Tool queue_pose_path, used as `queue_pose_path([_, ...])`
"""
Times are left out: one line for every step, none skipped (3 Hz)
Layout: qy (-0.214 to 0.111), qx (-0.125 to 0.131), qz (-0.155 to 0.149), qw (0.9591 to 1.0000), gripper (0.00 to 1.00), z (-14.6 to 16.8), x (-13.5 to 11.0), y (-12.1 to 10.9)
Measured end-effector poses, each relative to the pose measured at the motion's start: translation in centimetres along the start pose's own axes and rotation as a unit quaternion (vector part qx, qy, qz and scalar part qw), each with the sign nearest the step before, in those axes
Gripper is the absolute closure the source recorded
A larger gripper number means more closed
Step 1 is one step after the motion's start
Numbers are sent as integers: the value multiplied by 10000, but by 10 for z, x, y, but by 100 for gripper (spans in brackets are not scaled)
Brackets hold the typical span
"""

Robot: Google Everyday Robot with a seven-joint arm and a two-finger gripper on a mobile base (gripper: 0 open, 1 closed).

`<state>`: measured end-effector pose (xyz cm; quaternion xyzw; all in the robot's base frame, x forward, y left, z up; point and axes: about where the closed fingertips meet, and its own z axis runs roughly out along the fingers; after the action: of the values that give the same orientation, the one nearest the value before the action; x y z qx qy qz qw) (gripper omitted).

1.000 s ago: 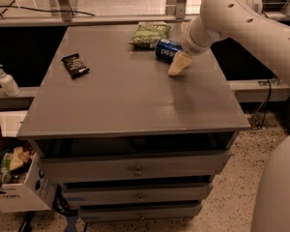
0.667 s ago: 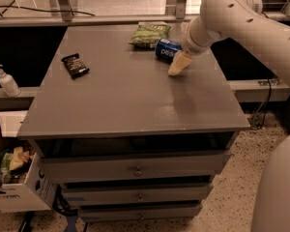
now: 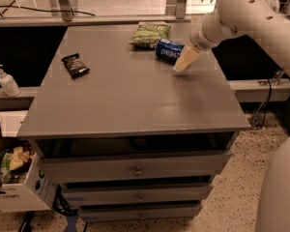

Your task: Move pepsi can near green jalapeno chip bag

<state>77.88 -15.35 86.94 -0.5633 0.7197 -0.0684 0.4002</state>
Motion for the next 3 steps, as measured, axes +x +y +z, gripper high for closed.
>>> queue_pose_path([8,-9,-5,10000,0,1,1,1])
queue_pose_path([-127,-114,19,9999,0,-10,5,9])
queue_pose_path([-265,-195,78,9994,0,-32,19,19])
